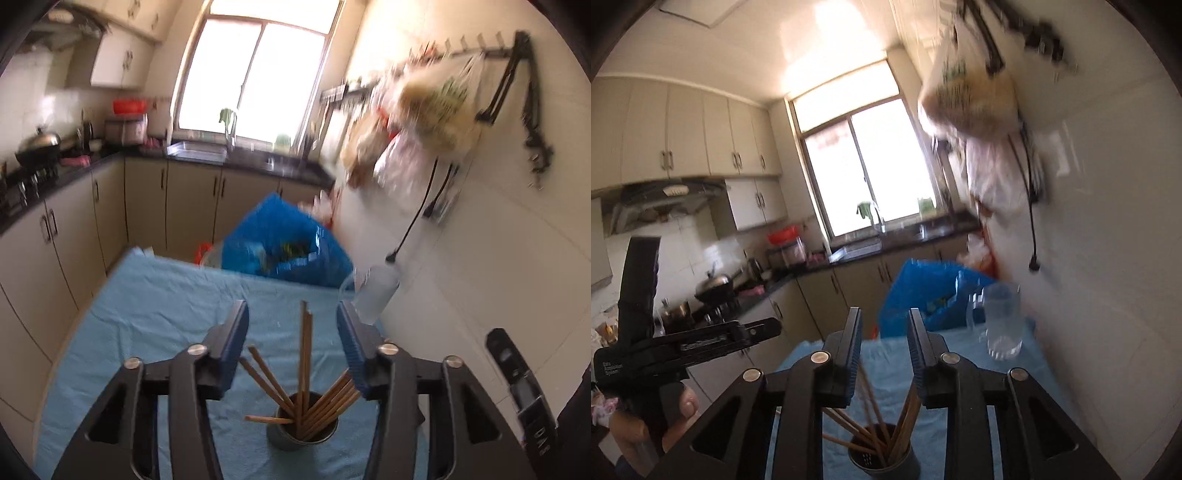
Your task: Organize utensils
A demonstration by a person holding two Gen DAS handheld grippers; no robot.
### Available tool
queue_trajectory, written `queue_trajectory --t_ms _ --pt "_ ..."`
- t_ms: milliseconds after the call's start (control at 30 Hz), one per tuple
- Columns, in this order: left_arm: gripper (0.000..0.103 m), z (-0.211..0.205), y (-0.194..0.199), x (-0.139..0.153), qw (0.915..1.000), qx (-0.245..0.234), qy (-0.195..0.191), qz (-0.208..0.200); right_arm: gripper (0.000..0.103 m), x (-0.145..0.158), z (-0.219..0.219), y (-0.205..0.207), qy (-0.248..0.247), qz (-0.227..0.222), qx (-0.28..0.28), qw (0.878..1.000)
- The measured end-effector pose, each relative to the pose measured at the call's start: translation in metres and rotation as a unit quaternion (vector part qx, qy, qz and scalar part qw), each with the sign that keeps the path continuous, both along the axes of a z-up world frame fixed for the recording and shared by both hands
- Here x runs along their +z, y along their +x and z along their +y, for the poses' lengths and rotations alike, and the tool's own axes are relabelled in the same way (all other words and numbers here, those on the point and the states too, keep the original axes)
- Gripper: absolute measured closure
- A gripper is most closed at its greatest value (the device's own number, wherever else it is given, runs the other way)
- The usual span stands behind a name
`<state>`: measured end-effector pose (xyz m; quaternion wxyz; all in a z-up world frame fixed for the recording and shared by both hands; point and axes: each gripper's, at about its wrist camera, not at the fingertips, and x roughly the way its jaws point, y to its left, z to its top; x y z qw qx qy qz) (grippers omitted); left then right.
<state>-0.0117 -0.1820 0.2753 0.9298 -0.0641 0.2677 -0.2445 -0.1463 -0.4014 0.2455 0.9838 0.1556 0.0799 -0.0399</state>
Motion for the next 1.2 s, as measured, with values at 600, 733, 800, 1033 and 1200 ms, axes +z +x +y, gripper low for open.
queue_trajectory --t_ms 600,733,800,1033,1200 --pt "0.011 0.11 -0.14 -0.133 0.985 0.115 0.128 0.01 0.008 -0.11 0.07 -0.109 -0.066 0.167 -0.118 0.977" --pt "0.011 0.114 -0.143 -0.143 0.9823 0.111 0.146 0.038 0.008 -0.12 0.081 -0.111 -0.084 0.202 -0.13 0.967" --pt "0.011 0.113 -0.148 -0.141 0.9827 0.102 0.151 0.032 0.008 -0.115 0.084 -0.117 -0.083 0.193 -0.136 0.968" --pt "0.006 0.107 -0.164 -0.131 0.9847 0.081 0.154 0.009 0.006 -0.105 0.097 -0.128 -0.093 0.181 -0.131 0.97" --pt "0.006 0.106 -0.163 -0.129 0.9861 0.08 0.146 0.009 0.006 -0.106 0.098 -0.125 -0.092 0.185 -0.128 0.97"
